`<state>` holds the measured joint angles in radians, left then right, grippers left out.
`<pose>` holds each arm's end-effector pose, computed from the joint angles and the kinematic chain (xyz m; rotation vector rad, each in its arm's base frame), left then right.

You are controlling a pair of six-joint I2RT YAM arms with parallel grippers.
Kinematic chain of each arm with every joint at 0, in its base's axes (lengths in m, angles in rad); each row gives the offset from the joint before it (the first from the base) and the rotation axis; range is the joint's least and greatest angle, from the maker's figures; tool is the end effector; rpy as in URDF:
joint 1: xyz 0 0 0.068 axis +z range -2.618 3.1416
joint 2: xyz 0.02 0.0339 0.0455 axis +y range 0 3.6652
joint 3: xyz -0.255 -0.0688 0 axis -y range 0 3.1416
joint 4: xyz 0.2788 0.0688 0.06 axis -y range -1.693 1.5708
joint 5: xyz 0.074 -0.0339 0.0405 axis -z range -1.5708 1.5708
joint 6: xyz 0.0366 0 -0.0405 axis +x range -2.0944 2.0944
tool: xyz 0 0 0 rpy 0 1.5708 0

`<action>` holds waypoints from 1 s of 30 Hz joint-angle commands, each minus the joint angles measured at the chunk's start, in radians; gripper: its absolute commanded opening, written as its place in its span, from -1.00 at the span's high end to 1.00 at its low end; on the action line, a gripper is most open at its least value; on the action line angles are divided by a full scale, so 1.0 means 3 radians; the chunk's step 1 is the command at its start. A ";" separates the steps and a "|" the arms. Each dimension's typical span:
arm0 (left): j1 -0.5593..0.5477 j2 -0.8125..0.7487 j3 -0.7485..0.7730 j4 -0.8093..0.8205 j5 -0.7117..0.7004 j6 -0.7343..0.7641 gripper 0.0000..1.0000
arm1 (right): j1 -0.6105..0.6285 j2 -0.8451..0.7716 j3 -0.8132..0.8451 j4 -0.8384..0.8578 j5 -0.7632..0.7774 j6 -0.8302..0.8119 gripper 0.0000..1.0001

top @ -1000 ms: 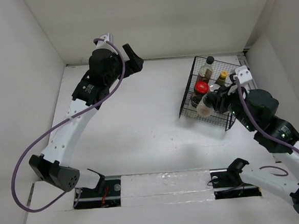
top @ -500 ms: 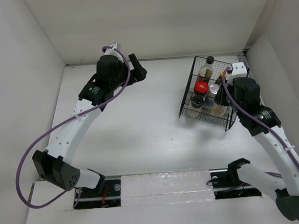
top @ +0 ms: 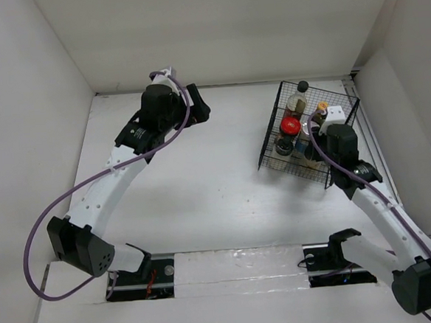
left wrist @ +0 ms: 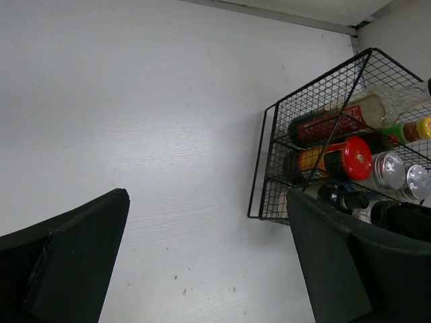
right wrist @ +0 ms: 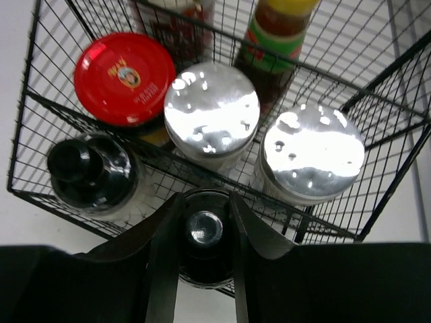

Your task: Organize the condiment bottles

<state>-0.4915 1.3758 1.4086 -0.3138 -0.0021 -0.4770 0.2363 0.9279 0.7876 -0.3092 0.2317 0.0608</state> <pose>0.3117 -0.1668 0.4021 0.0123 1.9058 -0.6656 0.2453 0.0504 0.2904 -0.0297 2.0075 -0.0444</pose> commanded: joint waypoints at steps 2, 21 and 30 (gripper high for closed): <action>-0.0003 -0.0168 -0.0073 0.0095 -0.0111 0.0097 -0.99 | -0.0011 -0.0250 -0.0247 0.0386 0.0046 0.0145 0.94; -0.0003 -0.0332 0.0234 0.0320 -0.0111 0.0138 -0.99 | -0.0011 -0.0424 0.1060 -0.0779 -0.0158 -0.0039 -1.00; -0.0003 -0.0475 0.0474 0.0350 -0.0233 0.0210 -0.99 | 0.0020 -0.0577 0.1695 -0.0468 -0.1703 -0.0325 -1.00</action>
<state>-0.4911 1.2903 1.4807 -0.2584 -0.0456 -0.4366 0.2352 0.7620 1.2186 -0.4973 -0.1131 0.0166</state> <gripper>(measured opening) 0.993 0.998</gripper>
